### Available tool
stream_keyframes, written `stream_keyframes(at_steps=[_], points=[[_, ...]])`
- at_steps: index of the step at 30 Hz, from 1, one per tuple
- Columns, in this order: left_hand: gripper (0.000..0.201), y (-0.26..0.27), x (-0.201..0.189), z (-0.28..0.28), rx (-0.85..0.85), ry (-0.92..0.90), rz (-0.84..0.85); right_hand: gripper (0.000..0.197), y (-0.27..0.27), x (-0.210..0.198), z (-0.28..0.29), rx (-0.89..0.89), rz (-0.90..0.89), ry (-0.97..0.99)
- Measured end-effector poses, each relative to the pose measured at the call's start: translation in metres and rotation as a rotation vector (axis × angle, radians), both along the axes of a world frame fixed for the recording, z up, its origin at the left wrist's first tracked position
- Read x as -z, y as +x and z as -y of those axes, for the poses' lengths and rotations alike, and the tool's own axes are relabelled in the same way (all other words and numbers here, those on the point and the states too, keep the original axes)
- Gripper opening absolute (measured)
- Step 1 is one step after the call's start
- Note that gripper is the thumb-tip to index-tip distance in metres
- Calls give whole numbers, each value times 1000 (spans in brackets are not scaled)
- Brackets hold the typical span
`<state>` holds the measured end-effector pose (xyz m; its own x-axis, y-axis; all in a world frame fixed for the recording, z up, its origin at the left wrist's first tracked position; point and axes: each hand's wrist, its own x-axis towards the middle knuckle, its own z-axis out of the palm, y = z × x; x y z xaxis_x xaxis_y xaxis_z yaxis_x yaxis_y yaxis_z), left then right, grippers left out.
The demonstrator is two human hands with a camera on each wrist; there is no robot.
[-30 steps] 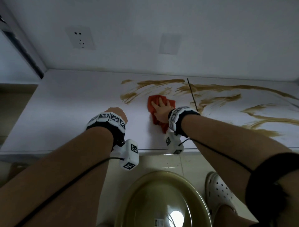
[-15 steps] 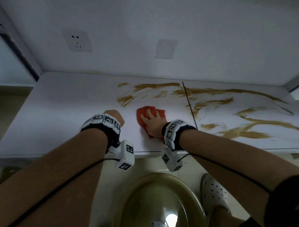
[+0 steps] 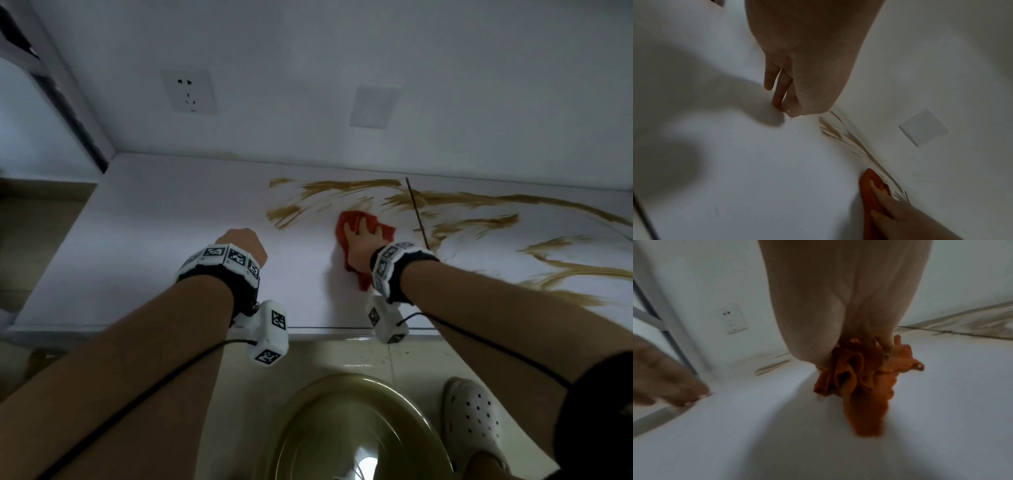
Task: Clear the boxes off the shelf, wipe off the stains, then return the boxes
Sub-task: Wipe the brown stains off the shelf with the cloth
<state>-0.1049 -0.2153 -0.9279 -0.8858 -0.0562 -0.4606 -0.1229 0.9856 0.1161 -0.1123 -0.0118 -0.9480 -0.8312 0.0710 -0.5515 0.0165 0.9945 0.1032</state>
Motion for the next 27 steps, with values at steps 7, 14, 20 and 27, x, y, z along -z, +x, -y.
stream_keyframes(at_steps=[7, 14, 20, 27], points=[[36, 15, -6, 5, -48, 47, -32, 71, 21, 14, 53, -332, 78, -124], [30, 14, 5, 13, -75, 88, -53, 72, -13, 14, 88, -339, 39, -143], [32, 7, 11, 20, -132, 97, -62, 76, -45, 3, 54, -137, 16, -65], [32, 3, 8, 22, -77, 65, -91, 65, -1, 10, 37, -33, -49, -131]])
